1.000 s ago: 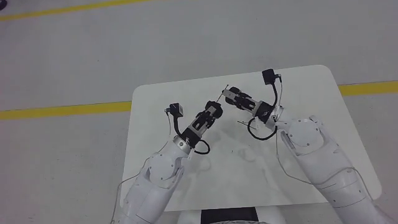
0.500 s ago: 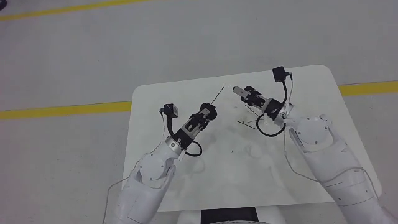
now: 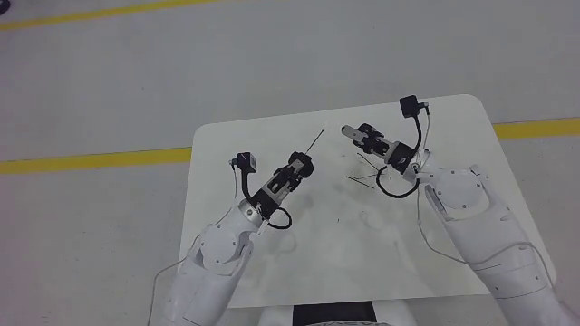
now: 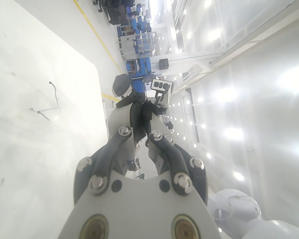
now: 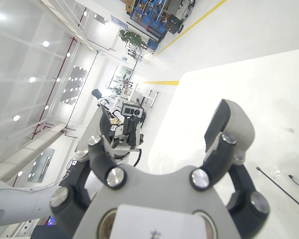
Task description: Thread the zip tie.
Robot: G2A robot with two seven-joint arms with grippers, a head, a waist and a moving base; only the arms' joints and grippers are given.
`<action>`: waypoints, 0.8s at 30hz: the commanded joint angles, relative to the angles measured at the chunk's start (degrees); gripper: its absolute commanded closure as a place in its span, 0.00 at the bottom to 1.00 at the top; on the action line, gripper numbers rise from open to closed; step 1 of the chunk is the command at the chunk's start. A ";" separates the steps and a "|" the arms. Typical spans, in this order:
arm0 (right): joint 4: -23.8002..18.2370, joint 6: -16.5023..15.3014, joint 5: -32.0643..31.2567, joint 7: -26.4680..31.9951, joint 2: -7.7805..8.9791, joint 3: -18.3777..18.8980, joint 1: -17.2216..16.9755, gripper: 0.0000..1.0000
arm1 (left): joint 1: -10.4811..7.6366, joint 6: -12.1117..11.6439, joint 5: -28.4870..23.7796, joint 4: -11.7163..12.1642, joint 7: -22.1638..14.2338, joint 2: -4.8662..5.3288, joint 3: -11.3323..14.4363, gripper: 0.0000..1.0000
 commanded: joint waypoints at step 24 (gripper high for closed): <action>0.00 0.00 0.00 0.00 0.00 0.00 0.00 0.00 | -1.70 -4.68 46.07 -0.30 23.83 3.43 6.04 1.00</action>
